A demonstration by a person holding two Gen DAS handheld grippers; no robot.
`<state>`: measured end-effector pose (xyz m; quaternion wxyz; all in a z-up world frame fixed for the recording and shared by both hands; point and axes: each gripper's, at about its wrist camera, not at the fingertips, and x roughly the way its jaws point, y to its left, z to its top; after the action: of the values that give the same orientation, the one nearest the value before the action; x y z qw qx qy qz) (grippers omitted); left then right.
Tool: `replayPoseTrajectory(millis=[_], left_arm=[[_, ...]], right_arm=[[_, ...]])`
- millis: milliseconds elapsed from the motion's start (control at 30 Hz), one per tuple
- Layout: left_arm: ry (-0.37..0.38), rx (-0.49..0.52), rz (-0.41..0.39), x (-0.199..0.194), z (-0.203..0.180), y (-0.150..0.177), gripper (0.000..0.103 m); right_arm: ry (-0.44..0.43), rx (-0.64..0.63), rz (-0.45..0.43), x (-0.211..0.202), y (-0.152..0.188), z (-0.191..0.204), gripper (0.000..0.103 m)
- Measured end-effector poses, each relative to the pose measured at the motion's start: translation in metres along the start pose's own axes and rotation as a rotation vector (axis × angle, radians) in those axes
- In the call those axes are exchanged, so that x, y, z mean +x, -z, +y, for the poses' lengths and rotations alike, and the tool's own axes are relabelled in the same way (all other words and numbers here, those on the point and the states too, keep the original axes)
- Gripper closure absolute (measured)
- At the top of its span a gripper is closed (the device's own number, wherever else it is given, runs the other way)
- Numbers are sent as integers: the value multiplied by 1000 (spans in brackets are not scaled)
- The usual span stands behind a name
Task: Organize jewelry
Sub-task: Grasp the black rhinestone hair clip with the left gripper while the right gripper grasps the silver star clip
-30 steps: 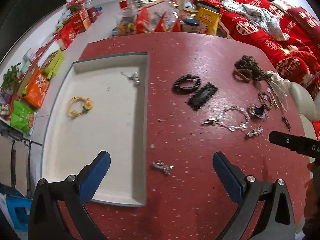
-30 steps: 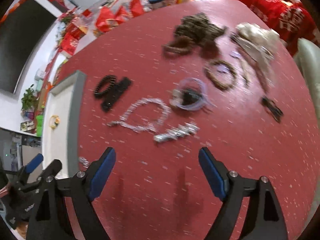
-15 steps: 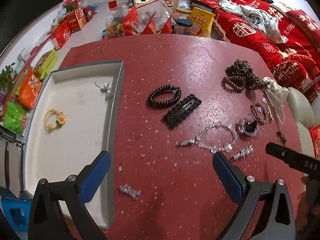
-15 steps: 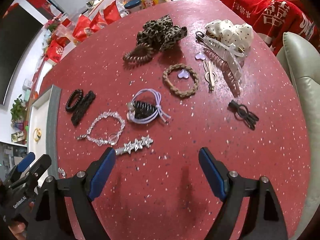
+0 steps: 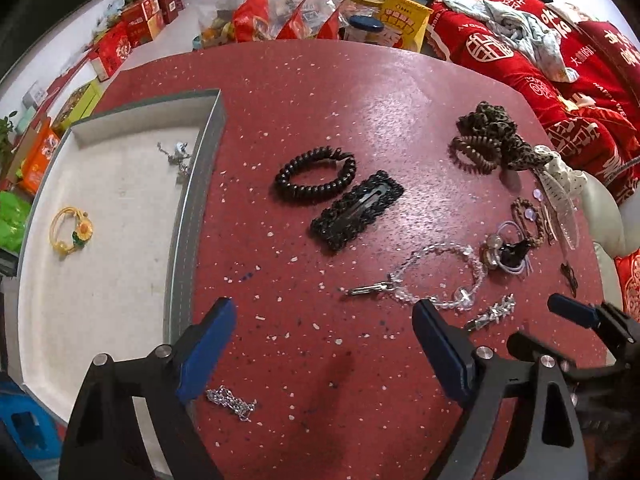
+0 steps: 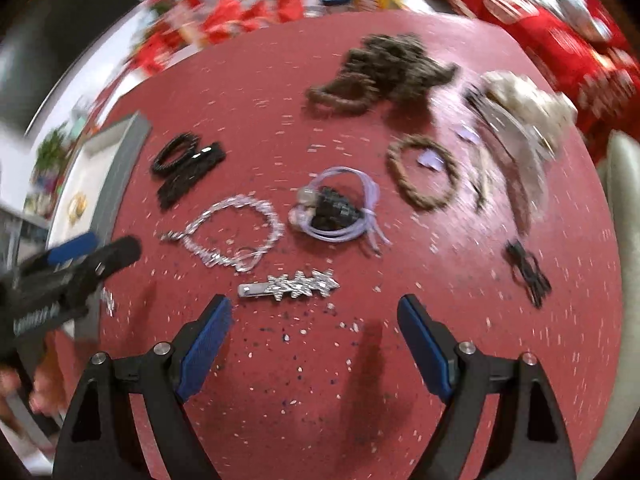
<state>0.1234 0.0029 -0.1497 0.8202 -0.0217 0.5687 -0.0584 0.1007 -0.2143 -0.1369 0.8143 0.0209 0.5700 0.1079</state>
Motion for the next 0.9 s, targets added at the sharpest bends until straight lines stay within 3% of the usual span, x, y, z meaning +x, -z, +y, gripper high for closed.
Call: replayPoseTrajectory(millis=[100,267,467,600,733,767,833,867,900], left_arm=[[13,27,-5,1,-1,1,12],[14,62,-6,6,-6,-1,12],[52,53,-18,12,-8,-11,12],[59,49,-23,18,-13,-24,19],[52,57,-20,31,-17,-36,19],[51,59,-11,35,-18,-38,19],[45,62,11,46,-19,-42,19],[45,62,12,48,-19,-43,19],[42,69,2,49,-20,-45,19]], right_arm=[[9,-155,3,6,1,13,16],[33,-298,31,25,-2,24,25],[31,-338,21,33,-9,29,31],[50,-357,10,32,-7,31,39],[55,-322,0,28,-5,27,66],[56,-301,-2,26,-5,24,78],[40,-259,0,25,-7,19,83],[32,-234,3,25,-7,15,92],[16,-208,4,24,-7,11,92]])
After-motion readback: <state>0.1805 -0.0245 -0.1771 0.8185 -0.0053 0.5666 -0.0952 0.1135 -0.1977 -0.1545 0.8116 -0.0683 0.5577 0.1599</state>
